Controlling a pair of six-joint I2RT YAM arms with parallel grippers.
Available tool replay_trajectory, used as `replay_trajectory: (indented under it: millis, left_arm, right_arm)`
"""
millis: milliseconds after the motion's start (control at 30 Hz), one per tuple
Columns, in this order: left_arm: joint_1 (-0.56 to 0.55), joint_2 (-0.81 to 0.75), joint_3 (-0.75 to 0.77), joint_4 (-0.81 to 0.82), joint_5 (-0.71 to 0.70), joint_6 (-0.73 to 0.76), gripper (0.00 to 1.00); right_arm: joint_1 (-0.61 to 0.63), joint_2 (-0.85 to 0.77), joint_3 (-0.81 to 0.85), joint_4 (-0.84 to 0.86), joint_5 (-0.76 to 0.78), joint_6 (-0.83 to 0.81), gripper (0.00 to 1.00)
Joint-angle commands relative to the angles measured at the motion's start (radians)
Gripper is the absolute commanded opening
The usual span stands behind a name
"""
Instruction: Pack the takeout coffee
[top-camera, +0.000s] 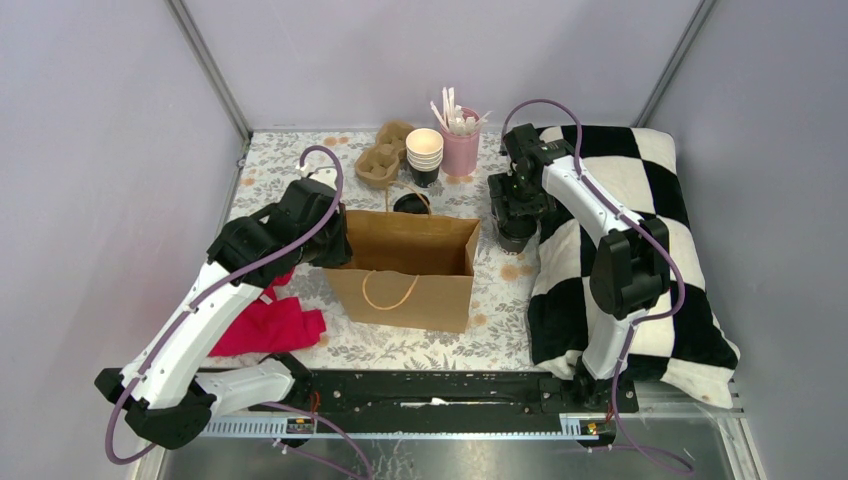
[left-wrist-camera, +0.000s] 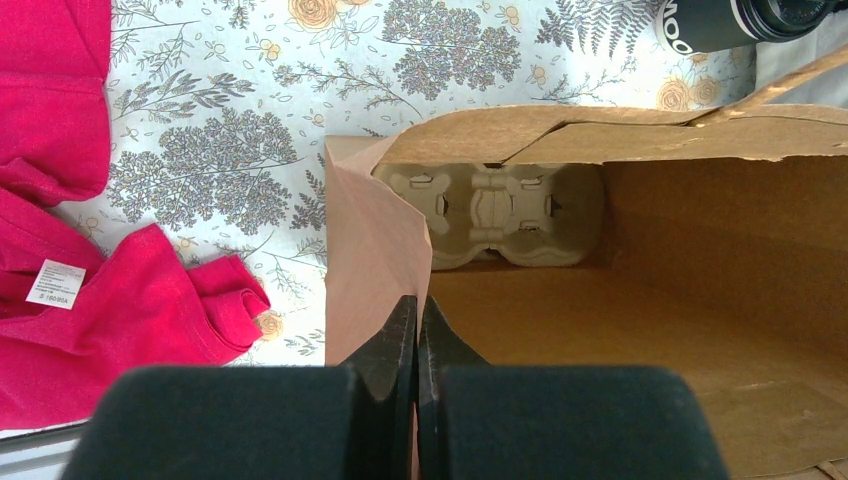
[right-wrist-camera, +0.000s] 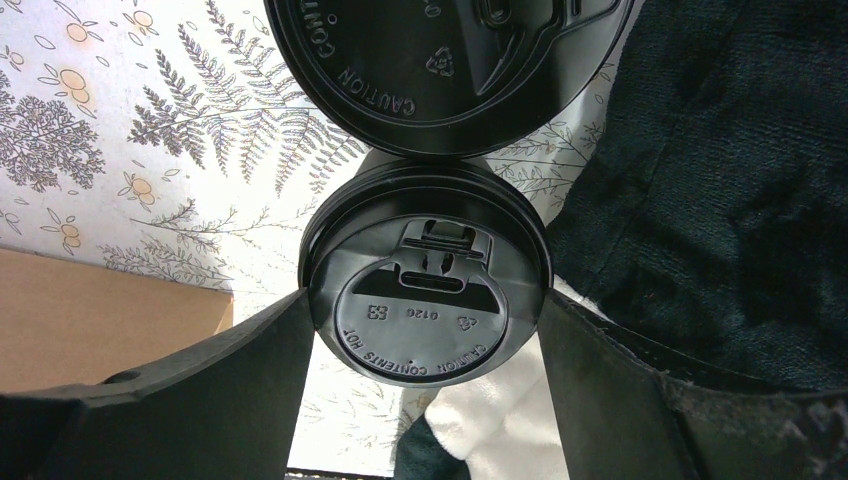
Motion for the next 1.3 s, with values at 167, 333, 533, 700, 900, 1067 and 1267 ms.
replay_trajectory:
  millis: [167, 333, 533, 700, 900, 1067, 1267]
  left_arm:
    - [0.003, -0.005, 0.015, 0.051, 0.008, 0.020, 0.00]
    - [0.002, -0.014, 0.031, 0.066, -0.002, 0.040, 0.00]
    - [0.002, -0.022, 0.065, 0.081, -0.014, 0.068, 0.00]
    - [0.002, -0.028, 0.103, 0.082, -0.023, 0.092, 0.00]
    - [0.003, -0.059, 0.129, 0.087, -0.038, 0.104, 0.00]
    - [0.002, -0.078, 0.150, 0.079, -0.014, 0.109, 0.00]
    - [0.001, -0.121, 0.115, 0.039, -0.019, 0.028, 0.00]
  right_arm:
    - [0.000, -0.087, -0.060, 0.001, 0.020, -0.008, 0.80]
    - [0.001, -0.165, -0.109, -0.002, 0.002, -0.005, 0.78]
    - [0.000, -0.281, -0.127, -0.025, -0.040, -0.013, 0.77]
    - [0.001, -0.398, -0.091, -0.049, -0.183, -0.016, 0.75]
    - [0.001, -0.515, 0.016, -0.097, -0.321, 0.008, 0.73]
    - [0.001, -0.570, 0.113, -0.083, -0.498, 0.071, 0.72]
    - [0.001, -0.602, 0.199, 0.029, -0.744, 0.203, 0.71]
